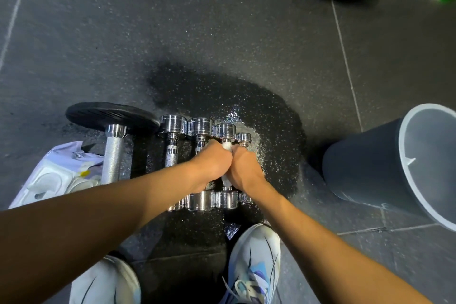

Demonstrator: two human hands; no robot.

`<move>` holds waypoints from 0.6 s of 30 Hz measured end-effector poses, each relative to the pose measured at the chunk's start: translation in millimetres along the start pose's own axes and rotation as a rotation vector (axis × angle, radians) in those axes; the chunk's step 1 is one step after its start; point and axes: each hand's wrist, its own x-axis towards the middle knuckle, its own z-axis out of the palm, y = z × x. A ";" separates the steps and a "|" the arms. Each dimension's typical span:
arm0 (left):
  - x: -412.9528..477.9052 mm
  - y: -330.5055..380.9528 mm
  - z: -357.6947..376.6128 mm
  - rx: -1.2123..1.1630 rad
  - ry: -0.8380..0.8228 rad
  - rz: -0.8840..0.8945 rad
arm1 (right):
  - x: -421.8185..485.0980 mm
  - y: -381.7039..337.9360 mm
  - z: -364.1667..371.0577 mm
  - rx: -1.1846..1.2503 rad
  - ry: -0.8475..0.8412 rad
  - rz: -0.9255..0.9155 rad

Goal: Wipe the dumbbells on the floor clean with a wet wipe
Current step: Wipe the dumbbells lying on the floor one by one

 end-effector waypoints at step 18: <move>-2.8 -7.3 2.3 -0.085 -0.013 0.011 | 8.7 9.7 13.1 0.140 -0.089 0.160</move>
